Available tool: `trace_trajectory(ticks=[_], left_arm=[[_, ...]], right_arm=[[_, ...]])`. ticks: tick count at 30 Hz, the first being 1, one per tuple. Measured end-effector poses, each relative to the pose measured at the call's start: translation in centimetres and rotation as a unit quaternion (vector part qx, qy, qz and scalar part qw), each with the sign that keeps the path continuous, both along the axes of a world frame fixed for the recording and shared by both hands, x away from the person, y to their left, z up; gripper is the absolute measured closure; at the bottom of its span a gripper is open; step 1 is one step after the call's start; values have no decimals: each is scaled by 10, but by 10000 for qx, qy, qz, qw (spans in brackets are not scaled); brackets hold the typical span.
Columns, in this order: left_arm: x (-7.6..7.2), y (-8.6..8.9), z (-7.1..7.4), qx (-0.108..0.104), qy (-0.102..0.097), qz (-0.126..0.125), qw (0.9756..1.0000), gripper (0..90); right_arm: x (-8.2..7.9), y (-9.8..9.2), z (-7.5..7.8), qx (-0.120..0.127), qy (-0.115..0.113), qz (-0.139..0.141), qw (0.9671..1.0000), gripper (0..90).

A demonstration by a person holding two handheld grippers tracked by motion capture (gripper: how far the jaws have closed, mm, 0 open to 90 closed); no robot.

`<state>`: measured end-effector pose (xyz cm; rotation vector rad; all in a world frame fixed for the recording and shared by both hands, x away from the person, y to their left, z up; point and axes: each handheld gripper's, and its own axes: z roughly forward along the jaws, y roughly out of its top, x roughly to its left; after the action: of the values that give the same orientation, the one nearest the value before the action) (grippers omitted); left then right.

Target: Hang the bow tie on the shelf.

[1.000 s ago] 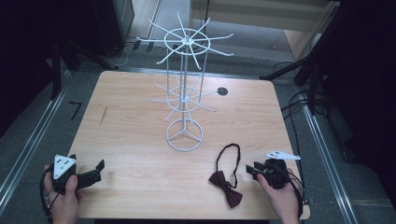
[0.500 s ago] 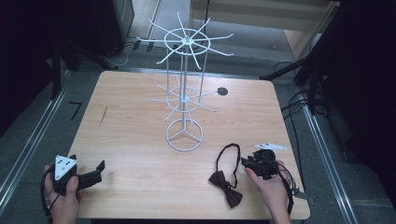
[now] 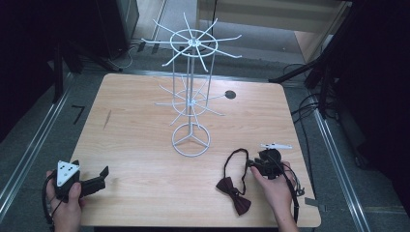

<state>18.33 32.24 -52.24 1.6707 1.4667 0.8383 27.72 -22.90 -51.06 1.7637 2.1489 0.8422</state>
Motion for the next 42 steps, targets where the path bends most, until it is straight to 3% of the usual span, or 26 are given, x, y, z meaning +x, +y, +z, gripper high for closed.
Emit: trace_trajectory(ticks=[9,16,23,28,31,35,39,41,42], left_arm=[[0,0,0,16,6,13,10000,0],[1,0,0,2,27,34,10000,0],[1,0,0,26,32,28,10000,0],[1,0,0,18,32,32,10000,0],[1,0,0,13,36,25,10000,0],[1,0,0,4,46,27,10000,0],[1,0,0,7,54,15,10000,0],[1,0,0,6,51,21,10000,0],[1,0,0,6,51,21,10000,0]], right_arm=[[4,1,-4,185,102,-101,9997,671],[8,5,-10,69,205,-119,9997,712],[8,6,-12,1,124,-106,9999,767],[5,10,-14,-118,-30,29,9999,895],[3,11,-14,-144,-153,125,9997,900],[-1,11,-11,-104,-489,203,9985,900],[-5,11,-4,-39,-887,261,9957,900],[-9,11,-1,-51,-1163,311,9927,900],[-9,11,-1,-51,-1163,311,9927,900]])
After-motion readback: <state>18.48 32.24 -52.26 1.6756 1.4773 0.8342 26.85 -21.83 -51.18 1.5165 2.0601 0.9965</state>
